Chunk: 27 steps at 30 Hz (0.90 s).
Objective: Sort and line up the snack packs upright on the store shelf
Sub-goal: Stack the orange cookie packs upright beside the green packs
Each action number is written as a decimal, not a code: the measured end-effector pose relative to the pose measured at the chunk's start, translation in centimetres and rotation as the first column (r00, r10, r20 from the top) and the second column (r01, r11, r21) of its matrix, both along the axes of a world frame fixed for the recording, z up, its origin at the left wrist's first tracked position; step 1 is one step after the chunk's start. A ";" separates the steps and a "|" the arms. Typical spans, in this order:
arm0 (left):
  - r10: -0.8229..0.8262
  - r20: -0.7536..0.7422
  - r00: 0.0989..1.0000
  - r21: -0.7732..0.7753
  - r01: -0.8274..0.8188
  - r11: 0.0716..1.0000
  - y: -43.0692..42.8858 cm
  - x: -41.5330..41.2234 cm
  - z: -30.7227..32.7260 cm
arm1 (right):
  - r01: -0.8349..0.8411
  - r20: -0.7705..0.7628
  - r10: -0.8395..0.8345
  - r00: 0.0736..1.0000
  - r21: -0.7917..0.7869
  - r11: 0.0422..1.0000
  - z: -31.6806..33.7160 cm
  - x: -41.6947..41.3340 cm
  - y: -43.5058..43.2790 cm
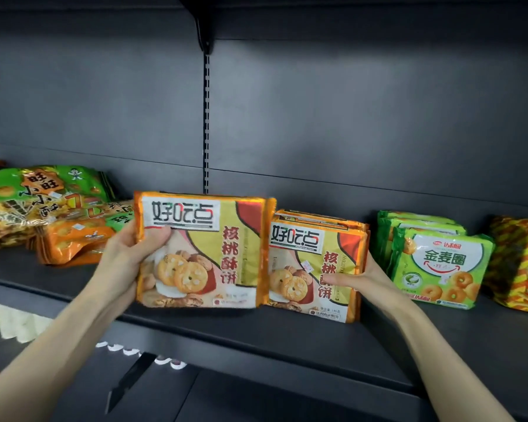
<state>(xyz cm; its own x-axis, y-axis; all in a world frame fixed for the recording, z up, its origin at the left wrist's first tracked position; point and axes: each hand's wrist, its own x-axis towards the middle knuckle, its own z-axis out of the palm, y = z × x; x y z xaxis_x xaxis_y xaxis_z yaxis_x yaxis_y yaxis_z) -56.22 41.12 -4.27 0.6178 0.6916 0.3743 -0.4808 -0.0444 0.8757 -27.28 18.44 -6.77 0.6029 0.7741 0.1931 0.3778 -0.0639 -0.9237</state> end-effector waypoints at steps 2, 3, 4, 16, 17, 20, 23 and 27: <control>-0.059 -0.081 0.995 0.026 0.062 0.998 -1.5 1.5 -0.8 | -0.020 0.028 0.020 0.999 0.009 1.000 0.0 -0.7 0.2; -0.074 -0.094 0.993 0.038 0.078 0.996 -2.3 2.4 -1.2 | -0.023 0.028 0.023 0.999 0.017 1.000 0.1 -1.1 0.2; -0.093 -0.087 0.992 0.041 0.097 0.994 -3.1 3.3 -1.4 | -0.033 0.016 0.033 0.999 0.027 0.999 0.1 -1.4 0.3; -0.201 -0.398 0.895 0.182 0.292 0.939 -3.8 8.6 -3.6 | -0.335 -0.025 0.338 0.941 -0.213 0.918 1.4 -2.3 -0.5; -0.255 -0.430 0.866 0.172 0.356 0.919 -3.5 8.5 -3.3 | -0.333 -0.031 0.334 0.942 -0.216 0.918 1.6 -2.4 -0.4; -0.310 -0.490 0.815 0.182 0.444 0.877 -3.2 7.7 -2.6 | -0.319 -0.021 0.321 0.947 -0.203 0.926 2.0 -3.2 0.2; -0.213 -0.462 0.861 0.204 0.337 0.919 -2.1 6.7 -2.2 | -0.284 0.006 0.290 0.957 -0.179 0.942 2.6 -4.4 2.0; -0.091 -0.481 0.872 0.290 0.256 0.922 1.8 4.9 -1.4 | -0.259 0.033 0.267 0.963 -0.143 0.955 3.1 -5.5 6.4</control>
<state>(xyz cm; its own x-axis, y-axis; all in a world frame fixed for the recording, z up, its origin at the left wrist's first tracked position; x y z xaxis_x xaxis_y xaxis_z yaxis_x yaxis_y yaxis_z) -51.37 42.90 -5.64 0.8719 0.4412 0.2125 -0.0647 -0.3263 0.9430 -32.81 24.79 -3.69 0.3666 0.9250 0.1002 0.4450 -0.0797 -0.8920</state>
